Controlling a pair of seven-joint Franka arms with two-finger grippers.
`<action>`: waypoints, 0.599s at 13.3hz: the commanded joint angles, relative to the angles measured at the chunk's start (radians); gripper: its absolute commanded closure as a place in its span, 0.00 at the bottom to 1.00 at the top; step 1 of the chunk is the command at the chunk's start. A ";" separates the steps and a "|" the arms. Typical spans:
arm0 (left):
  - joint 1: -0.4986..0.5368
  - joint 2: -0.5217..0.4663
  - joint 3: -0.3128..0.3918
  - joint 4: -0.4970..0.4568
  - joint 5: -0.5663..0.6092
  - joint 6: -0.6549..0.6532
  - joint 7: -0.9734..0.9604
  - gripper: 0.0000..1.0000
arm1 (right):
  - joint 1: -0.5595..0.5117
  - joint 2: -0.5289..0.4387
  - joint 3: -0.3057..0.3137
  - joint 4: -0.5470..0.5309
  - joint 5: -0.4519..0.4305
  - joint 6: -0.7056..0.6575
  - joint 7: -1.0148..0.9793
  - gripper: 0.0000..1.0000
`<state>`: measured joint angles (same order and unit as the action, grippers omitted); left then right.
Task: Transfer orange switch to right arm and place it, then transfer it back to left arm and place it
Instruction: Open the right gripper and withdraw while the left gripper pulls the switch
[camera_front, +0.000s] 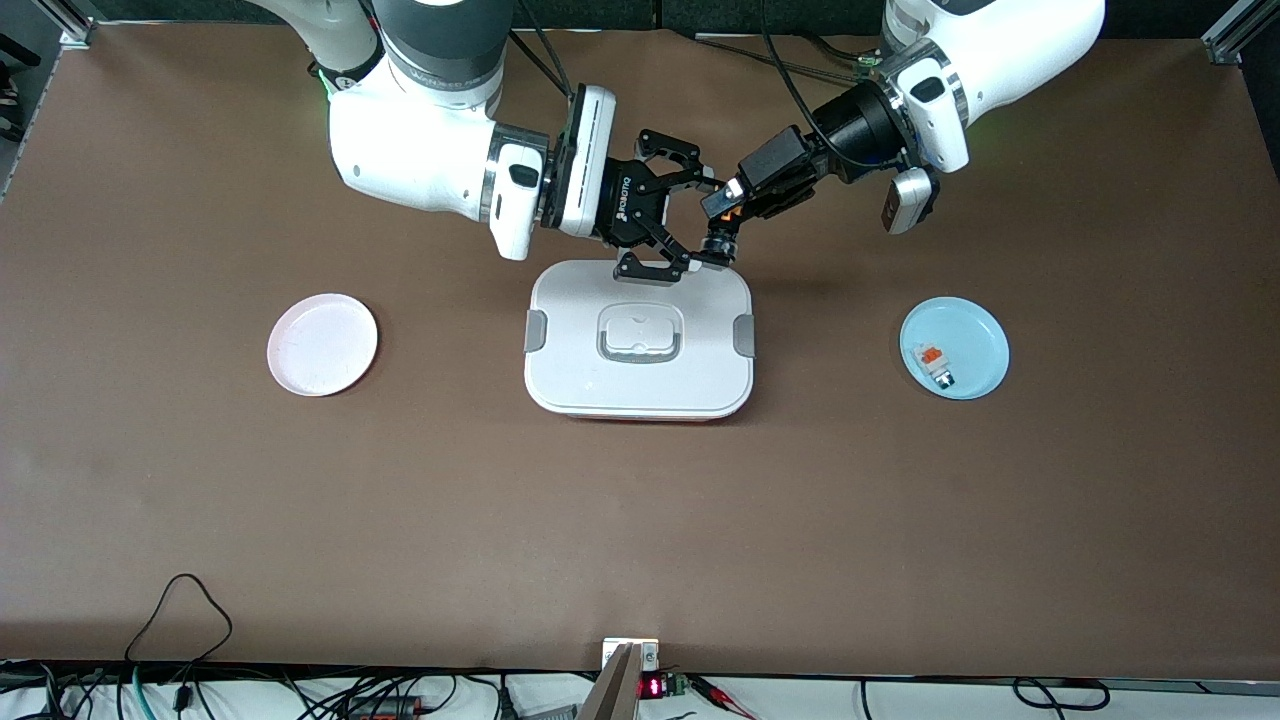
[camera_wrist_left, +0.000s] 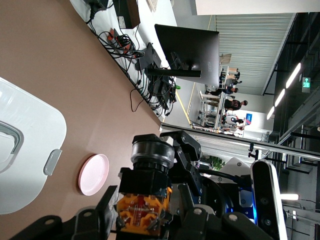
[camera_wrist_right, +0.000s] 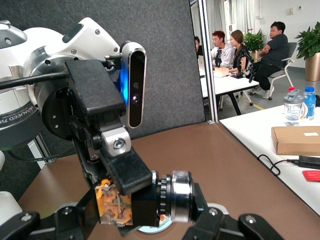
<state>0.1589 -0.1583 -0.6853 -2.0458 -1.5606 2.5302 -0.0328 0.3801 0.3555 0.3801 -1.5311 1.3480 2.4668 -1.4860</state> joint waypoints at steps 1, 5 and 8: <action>0.007 0.006 -0.007 0.013 -0.018 0.013 -0.001 0.69 | -0.007 -0.018 0.005 -0.015 -0.017 0.001 0.027 0.84; 0.010 0.003 -0.005 0.012 -0.018 0.013 0.007 1.00 | -0.007 -0.018 0.005 -0.015 -0.017 0.001 0.027 0.83; 0.022 -0.001 0.001 0.012 -0.016 0.012 0.008 1.00 | -0.007 -0.018 0.005 -0.015 -0.017 0.001 0.026 0.71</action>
<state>0.1591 -0.1571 -0.6853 -2.0451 -1.5611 2.5305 -0.0330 0.3800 0.3550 0.3803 -1.5297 1.3489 2.4668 -1.4715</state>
